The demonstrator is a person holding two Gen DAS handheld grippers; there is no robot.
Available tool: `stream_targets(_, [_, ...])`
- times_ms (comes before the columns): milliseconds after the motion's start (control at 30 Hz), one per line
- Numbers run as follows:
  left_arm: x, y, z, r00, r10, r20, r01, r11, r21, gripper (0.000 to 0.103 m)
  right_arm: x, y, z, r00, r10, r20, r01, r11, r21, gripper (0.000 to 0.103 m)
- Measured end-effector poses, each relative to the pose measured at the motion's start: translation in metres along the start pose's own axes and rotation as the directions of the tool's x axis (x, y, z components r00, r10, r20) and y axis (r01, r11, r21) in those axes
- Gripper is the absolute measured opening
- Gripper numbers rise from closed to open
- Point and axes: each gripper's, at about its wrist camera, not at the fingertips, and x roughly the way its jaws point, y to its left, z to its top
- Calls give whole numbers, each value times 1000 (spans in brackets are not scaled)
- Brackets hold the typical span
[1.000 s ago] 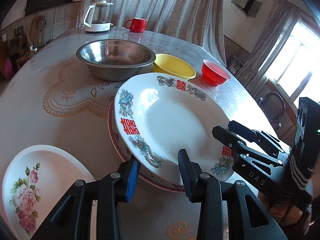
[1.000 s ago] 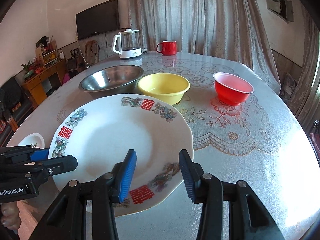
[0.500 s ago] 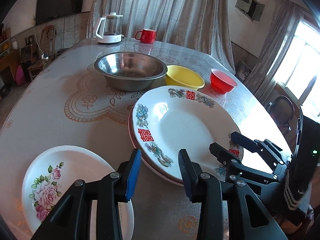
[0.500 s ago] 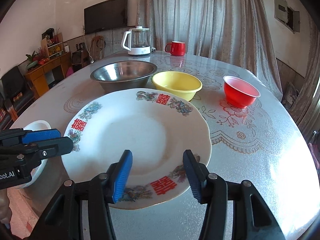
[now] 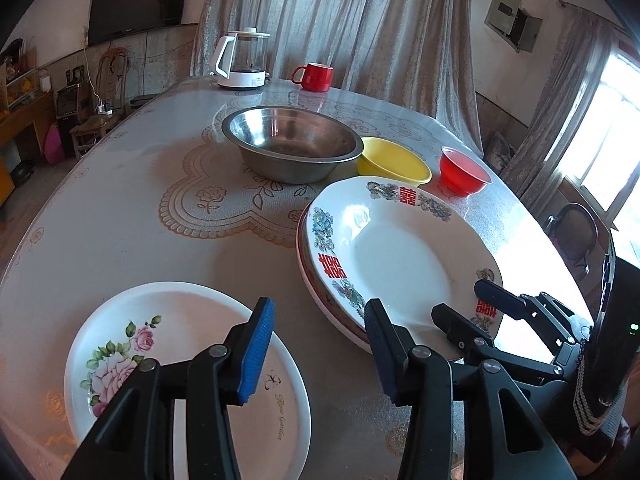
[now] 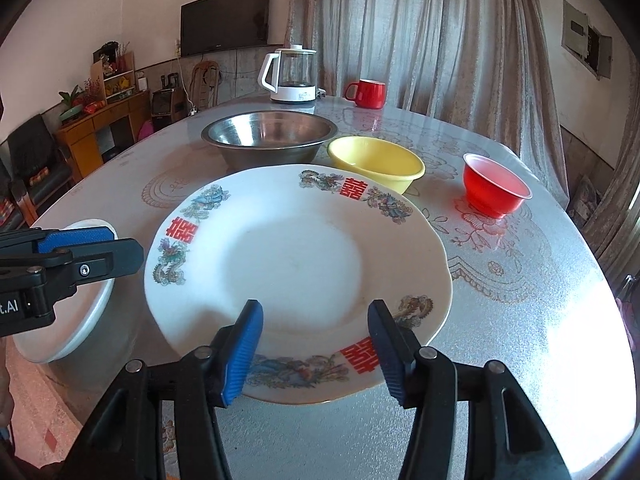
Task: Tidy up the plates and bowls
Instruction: 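Move the left gripper to the pink-rose plate and grasp its rim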
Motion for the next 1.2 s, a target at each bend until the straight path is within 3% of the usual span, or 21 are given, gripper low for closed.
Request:
stream_targets(167, [-2, 11, -1, 1000, 10, 3, -10, 1000, -25, 52, -2, 0, 0, 999, 33, 2, -33, 999, 28, 61])
stream_targets(467, [-6, 30, -2, 999, 37, 9, -37, 998, -56, 53, -11, -6, 3, 989, 142, 36, -145, 982, 119, 62])
stream_targets(633, [-5, 39, -2, 999, 35, 0, -35, 995, -89, 53, -19, -2, 5, 969, 238, 58, -245, 958, 150, 62])
stream_targets(700, [-6, 45, -3, 1000, 19, -3, -20, 995, -102, 59, -21, 3, 6, 958, 281, 60, -287, 946, 149, 62])
stream_targets(800, [-14, 57, -3, 1000, 3, 17, -1, 992, -130, 61, -26, 12, 7, 923, 378, 71, -385, 910, 158, 62])
stream_targets(900, [-26, 72, -2, 999, 2, 46, 6, 987, -160, 61, -29, 28, 7, 854, 516, 60, -519, 841, 151, 62])
stream_targets(1000, [-40, 90, -4, 997, 12, 81, 3, 981, -192, 61, -28, 51, 6, 806, 591, 21, -589, 799, 121, 62])
stream_targets(1200, [-57, 137, -17, 993, 74, 90, -45, 956, -289, 60, -12, 81, -2, 763, 644, -62, -630, 761, 155, 62])
